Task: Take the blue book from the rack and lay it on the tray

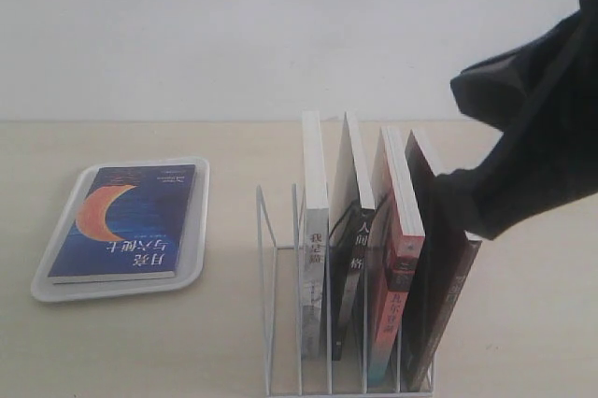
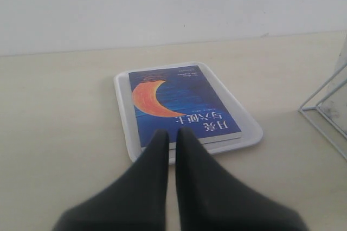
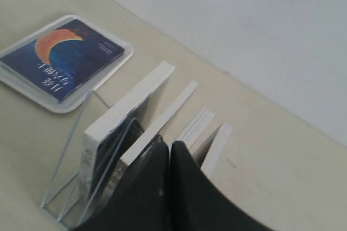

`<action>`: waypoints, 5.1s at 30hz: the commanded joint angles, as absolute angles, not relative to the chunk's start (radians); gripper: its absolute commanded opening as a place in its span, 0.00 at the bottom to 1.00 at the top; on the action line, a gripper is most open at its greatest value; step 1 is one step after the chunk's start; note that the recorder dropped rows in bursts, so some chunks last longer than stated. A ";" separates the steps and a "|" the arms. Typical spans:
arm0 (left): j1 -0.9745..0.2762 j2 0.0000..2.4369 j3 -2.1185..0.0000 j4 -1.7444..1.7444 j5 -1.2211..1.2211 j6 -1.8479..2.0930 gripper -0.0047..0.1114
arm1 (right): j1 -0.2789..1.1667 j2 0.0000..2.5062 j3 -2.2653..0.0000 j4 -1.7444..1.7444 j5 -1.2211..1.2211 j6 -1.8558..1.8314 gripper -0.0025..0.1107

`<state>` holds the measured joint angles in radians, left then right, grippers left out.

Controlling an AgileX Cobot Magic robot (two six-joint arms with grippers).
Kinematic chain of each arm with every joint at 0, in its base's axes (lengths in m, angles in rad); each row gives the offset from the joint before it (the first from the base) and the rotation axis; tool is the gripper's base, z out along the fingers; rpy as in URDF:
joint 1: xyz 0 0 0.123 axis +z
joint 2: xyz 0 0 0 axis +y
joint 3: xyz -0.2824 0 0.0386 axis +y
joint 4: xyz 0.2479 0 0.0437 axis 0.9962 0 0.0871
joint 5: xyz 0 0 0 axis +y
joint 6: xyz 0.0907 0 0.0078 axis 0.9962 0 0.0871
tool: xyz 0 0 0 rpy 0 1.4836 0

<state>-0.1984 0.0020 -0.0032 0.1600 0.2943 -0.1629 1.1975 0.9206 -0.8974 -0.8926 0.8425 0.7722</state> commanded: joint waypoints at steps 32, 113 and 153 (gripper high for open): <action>-0.195 0.000 0.000 0.157 0.293 -0.159 0.08 | 1.195 0.835 -0.715 -0.794 0.716 0.884 0.02; -0.195 0.000 0.000 0.157 0.293 -0.159 0.08 | 0.179 0.000 0.000 -0.119 0.041 0.622 0.02; -0.195 0.000 0.000 0.157 0.293 -0.159 0.08 | 0.179 0.000 0.000 0.058 0.344 -0.025 0.02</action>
